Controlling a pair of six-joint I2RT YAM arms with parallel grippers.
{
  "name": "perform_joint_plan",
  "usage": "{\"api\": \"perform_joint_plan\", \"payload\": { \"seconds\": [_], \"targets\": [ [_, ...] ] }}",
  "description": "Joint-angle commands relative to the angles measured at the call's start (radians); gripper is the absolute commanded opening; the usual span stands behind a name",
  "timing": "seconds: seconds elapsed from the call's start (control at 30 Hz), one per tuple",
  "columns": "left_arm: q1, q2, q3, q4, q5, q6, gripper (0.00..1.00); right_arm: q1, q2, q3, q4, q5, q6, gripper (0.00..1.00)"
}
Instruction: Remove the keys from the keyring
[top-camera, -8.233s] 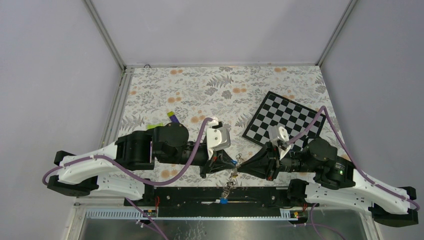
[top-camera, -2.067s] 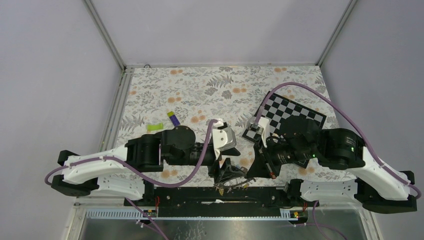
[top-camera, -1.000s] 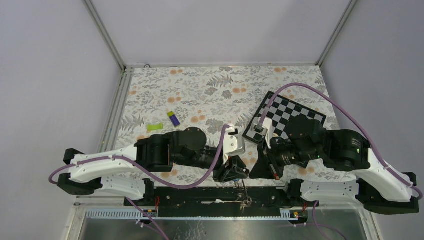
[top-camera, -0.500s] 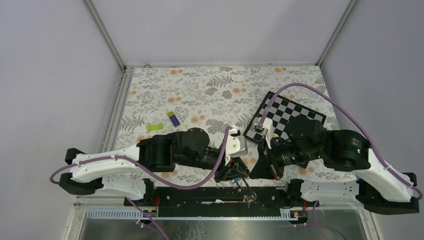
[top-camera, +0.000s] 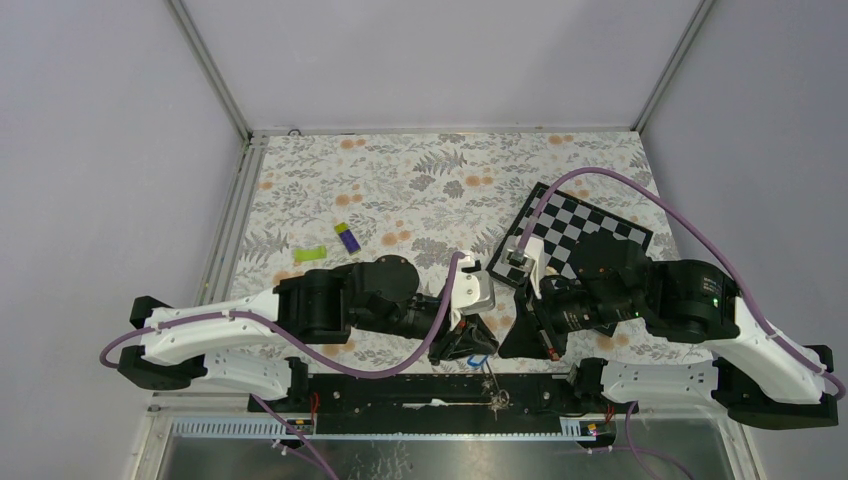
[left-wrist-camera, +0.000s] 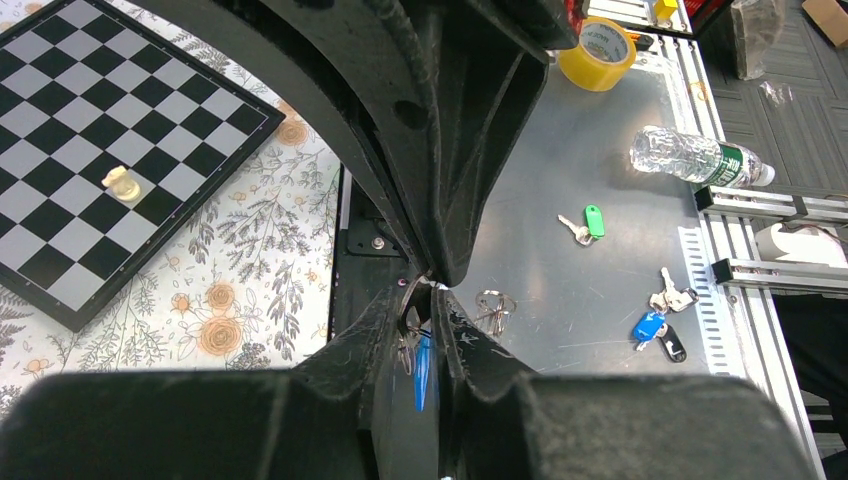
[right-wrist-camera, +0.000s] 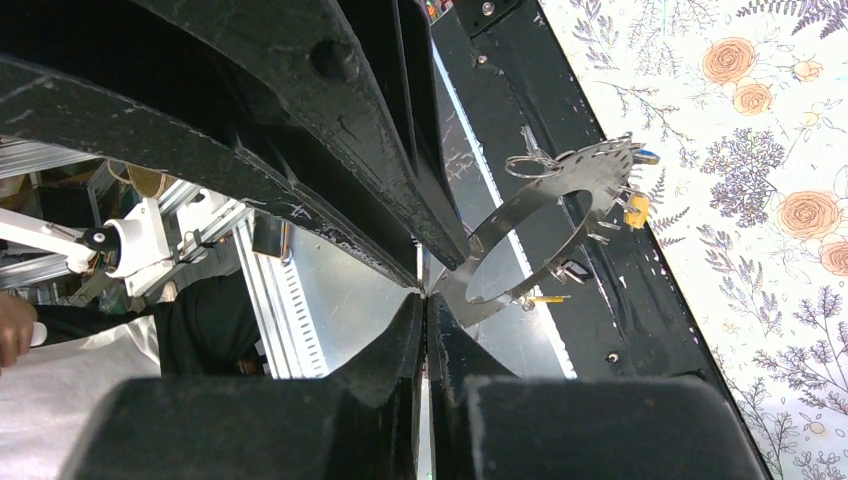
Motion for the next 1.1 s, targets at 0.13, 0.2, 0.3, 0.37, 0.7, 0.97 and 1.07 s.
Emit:
{"api": "perform_joint_plan", "payload": {
  "seconds": [0.13,0.2,0.3,0.37,0.7,0.97,1.07],
  "targets": [
    [0.001,0.010,0.031,0.008,0.020,0.005,0.00,0.005,-0.013,0.012,0.080,-0.017,-0.002,0.04],
    [0.001,0.009,0.027,0.008,0.019,0.004,0.06,0.004,-0.014,0.013,0.079,-0.017,-0.001,0.04],
    [0.001,0.006,0.024,0.005,0.020,0.004,0.14,0.004,-0.015,0.012,0.077,-0.018,0.001,0.04],
    [0.001,0.003,0.022,0.002,0.019,0.004,0.18,0.004,-0.015,0.012,0.077,-0.018,0.001,0.04],
    [0.001,-0.019,0.009,-0.003,-0.017,0.001,0.36,0.004,-0.014,0.008,0.084,-0.024,-0.004,0.04],
    [0.001,-0.021,0.011,0.017,-0.034,-0.001,0.32,0.004,-0.012,0.002,0.091,-0.033,-0.001,0.04],
    [0.001,-0.017,0.015,0.022,-0.033,0.002,0.32,0.004,-0.012,0.000,0.091,-0.035,-0.002,0.04]
  ]
}}
